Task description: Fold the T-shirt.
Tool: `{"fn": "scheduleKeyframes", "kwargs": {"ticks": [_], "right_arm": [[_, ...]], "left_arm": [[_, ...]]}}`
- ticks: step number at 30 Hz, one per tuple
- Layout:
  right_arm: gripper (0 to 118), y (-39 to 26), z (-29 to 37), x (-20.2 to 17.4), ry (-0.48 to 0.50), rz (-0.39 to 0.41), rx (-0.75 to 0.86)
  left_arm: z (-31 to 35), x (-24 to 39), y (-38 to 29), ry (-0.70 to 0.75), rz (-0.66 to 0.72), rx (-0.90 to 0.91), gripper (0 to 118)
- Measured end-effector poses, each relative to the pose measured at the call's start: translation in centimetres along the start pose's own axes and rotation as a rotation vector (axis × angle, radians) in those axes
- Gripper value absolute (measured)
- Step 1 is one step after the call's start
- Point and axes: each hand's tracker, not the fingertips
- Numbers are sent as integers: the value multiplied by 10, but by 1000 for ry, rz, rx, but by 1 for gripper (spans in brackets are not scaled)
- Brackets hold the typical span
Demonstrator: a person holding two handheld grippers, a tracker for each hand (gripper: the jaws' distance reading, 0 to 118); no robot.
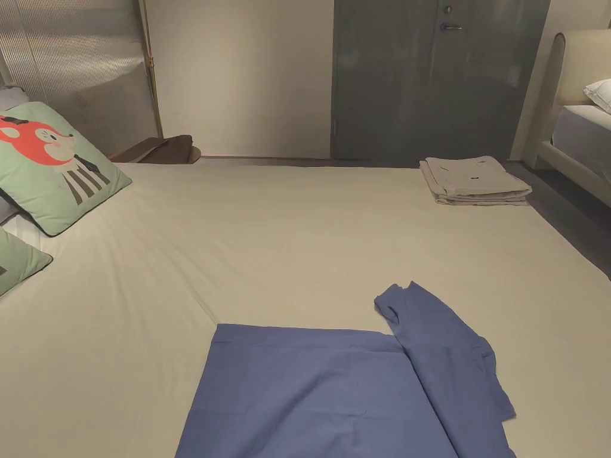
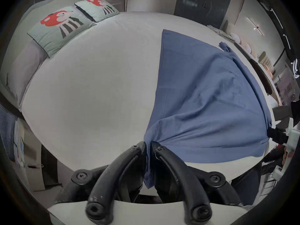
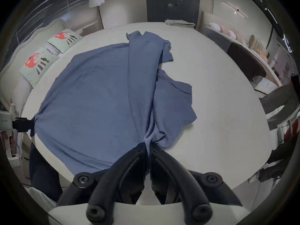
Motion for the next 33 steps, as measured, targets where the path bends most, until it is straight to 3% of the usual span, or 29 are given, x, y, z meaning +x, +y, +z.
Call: {"fn": "scheduleKeyframes", "kwargs": {"ticks": [4,5,6,7,8,9,15,18,20,22,23,33], "right_arm": [[4,-5,-1,-3,-14,15,31],[6,-6,0,-2,-11,9,52],[16,-7,3,-2,-11,9,75],[45,-7,7,-1,-12,8,103],[70,-4,13,2,2,-21,148],[82,-1,20,3,20,-41,196],[81,47,76,-9,-24,-89,595],[74,71,98,-19,-57,-95,776],[43,83,108,-22,-70,-94,869],[8,93,117,-26,-86,-85,926],[1,97,120,-28,-91,-80,948],[0,122,113,-37,-71,-78,945]], "left_arm": [[4,0,-3,-2,4,28,3],[6,1,-3,-5,8,42,8],[10,2,-4,4,7,63,22],[13,1,-1,4,-6,112,57],[21,2,1,-6,-7,154,80],[29,4,4,-21,-1,202,97],[80,27,45,-68,5,587,100],[103,44,62,-66,-12,774,94],[114,52,71,-60,-34,885,58],[123,60,78,-68,-32,947,11],[128,63,82,-75,-25,967,1],[117,71,146,-155,-44,935,1]]}}
